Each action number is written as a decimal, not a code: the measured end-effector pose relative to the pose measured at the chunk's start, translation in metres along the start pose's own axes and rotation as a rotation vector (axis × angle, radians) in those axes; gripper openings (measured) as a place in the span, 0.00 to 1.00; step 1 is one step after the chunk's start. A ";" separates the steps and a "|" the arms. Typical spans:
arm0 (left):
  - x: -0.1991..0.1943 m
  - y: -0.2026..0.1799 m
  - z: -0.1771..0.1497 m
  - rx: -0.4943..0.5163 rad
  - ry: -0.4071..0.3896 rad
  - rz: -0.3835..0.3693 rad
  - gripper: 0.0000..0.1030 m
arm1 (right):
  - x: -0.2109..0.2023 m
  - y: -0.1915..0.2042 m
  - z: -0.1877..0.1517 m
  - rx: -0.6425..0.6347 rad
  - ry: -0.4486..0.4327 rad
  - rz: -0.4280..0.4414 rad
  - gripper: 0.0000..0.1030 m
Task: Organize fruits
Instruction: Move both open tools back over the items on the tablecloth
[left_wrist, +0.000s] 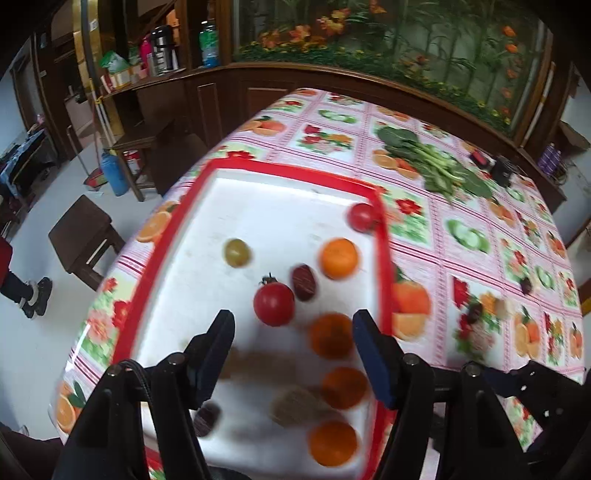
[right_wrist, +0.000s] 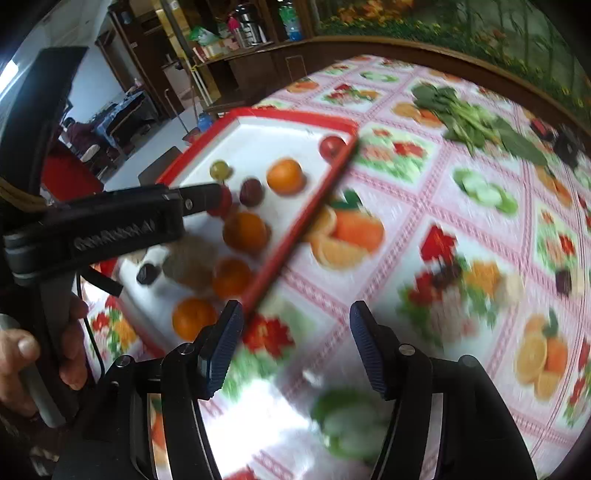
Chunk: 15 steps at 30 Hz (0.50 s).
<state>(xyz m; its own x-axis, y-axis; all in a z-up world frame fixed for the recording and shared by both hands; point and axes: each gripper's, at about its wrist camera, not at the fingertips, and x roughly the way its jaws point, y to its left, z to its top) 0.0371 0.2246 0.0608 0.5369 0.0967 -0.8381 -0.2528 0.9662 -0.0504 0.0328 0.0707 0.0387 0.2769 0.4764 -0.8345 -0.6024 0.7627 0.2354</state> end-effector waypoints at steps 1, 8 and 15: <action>-0.003 -0.006 -0.003 0.009 -0.002 -0.010 0.69 | -0.002 -0.003 -0.006 0.008 0.005 0.002 0.58; -0.015 -0.063 -0.025 0.107 0.013 -0.081 0.73 | -0.023 -0.039 -0.053 0.093 0.022 0.001 0.62; -0.003 -0.126 -0.034 0.213 0.063 -0.142 0.74 | -0.056 -0.111 -0.084 0.248 -0.018 -0.079 0.66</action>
<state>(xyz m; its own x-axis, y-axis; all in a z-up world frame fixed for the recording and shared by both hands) 0.0395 0.0947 0.0512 0.5016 -0.0521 -0.8635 0.0003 0.9982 -0.0600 0.0215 -0.0772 0.0175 0.3308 0.4170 -0.8466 -0.3766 0.8809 0.2868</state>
